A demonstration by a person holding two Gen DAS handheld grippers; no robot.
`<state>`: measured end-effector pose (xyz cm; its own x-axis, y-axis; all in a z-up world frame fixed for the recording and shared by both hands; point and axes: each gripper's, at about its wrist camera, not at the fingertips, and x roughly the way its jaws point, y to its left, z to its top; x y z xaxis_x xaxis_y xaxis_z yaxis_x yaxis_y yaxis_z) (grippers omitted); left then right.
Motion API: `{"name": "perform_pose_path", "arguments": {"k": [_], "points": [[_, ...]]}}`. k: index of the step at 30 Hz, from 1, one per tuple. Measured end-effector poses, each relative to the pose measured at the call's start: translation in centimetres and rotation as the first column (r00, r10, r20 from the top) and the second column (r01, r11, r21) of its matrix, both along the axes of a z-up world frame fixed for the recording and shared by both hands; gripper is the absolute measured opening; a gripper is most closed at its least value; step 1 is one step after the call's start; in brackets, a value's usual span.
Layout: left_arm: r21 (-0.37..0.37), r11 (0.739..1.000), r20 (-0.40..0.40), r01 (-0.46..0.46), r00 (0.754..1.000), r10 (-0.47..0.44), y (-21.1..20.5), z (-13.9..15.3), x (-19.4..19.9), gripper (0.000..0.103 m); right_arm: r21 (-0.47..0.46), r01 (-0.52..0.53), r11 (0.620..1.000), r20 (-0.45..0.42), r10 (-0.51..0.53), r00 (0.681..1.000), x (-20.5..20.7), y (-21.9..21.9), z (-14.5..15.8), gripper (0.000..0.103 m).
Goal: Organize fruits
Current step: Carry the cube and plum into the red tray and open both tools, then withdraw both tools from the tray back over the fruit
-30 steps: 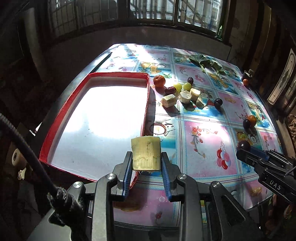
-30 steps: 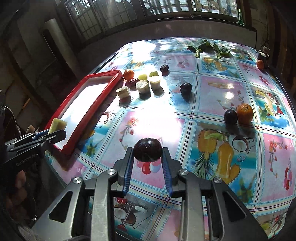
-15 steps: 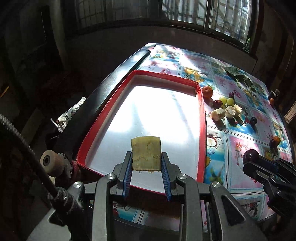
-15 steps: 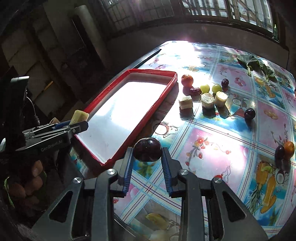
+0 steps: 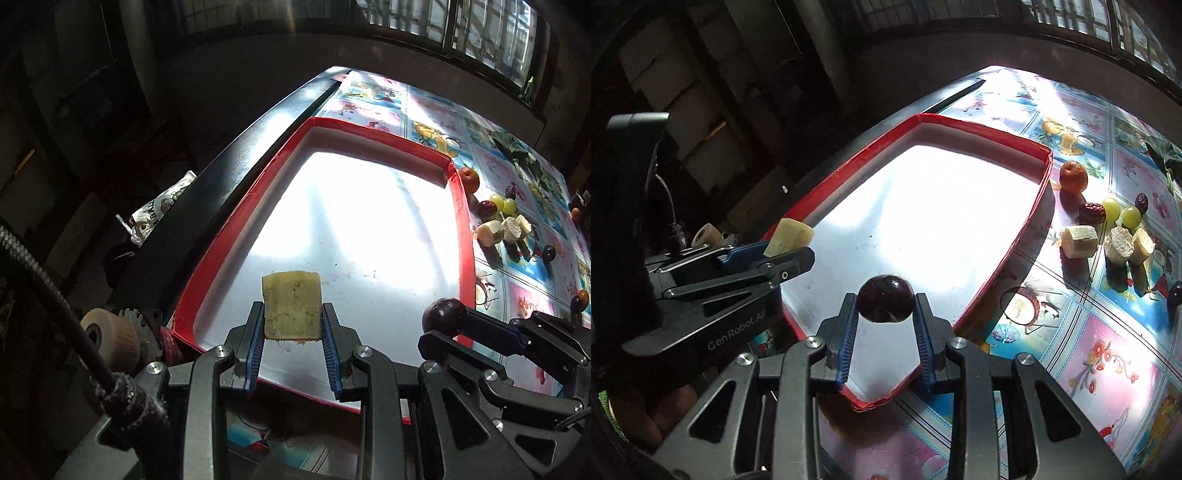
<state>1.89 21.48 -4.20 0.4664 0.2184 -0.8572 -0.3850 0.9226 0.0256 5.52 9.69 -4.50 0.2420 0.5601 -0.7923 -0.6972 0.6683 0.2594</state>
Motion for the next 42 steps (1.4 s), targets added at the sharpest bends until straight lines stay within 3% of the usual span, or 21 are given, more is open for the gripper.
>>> {"name": "perform_pose_path", "arguments": {"k": [6, 14, 16, 18, 21, 24, 27, 34, 42], "points": [[-0.008, 1.000, -0.036, -0.007, 0.999, 0.007, 0.8, -1.3, 0.9, 0.029, -0.065, -0.040, 0.997, -0.013, 0.039, 0.999, 0.8, 2.0, -2.0, 0.032], [-0.015, 1.000, -0.079, -0.021, 0.997, 0.020, 1.2, -2.6, 1.9, 0.029, -0.112, -0.052, 0.992, -0.003, 0.052, 0.999, 0.8, 2.9, -2.5, 0.034], [-0.022, 0.999, -0.081, -0.029, 0.996, 0.027, 1.3, -2.5, 1.9, 0.030, -0.107, -0.053, 0.993, -0.002, 0.054, 0.999, 0.7, 2.8, -2.4, 0.037], [-0.024, 0.999, -0.067, -0.034, 0.997, 0.033, 1.4, -2.1, 1.6, 0.030, -0.102, -0.053, 0.993, 0.007, 0.054, 0.999, 0.6, 2.5, -2.0, 0.048], [-0.024, 0.999, -0.044, -0.042, 0.998, 0.041, 1.4, -1.3, 1.2, 0.036, -0.088, -0.044, 0.995, 0.033, 0.047, 0.998, 0.3, 1.9, -1.3, 0.053], [-0.021, 0.999, -0.023, -0.042, 0.999, 0.041, 1.2, -0.4, 0.7, 0.051, -0.072, -0.031, 0.997, 0.045, 0.034, 0.998, -0.1, 0.8, -0.5, 0.053], [-0.025, 0.999, 0.002, -0.043, 0.999, 0.043, 0.9, 0.5, 0.3, 0.059, -0.056, -0.013, 0.998, 0.055, 0.016, 0.998, -0.8, -1.0, 0.2, 0.053], [-0.042, 0.999, 0.058, 0.001, 0.998, 0.001, -1.7, 2.1, -0.3, 0.060, -0.019, 0.124, 0.992, 0.057, -0.123, 0.991, -2.0, -9.0, 1.0, 0.058], [-0.043, 0.988, 0.083, 0.151, 0.986, -0.147, -8.3, 3.0, 0.5, 0.061, -0.004, 0.355, 0.935, 0.023, -0.355, 0.935, -1.4, -19.9, 0.6, 0.059]]}}
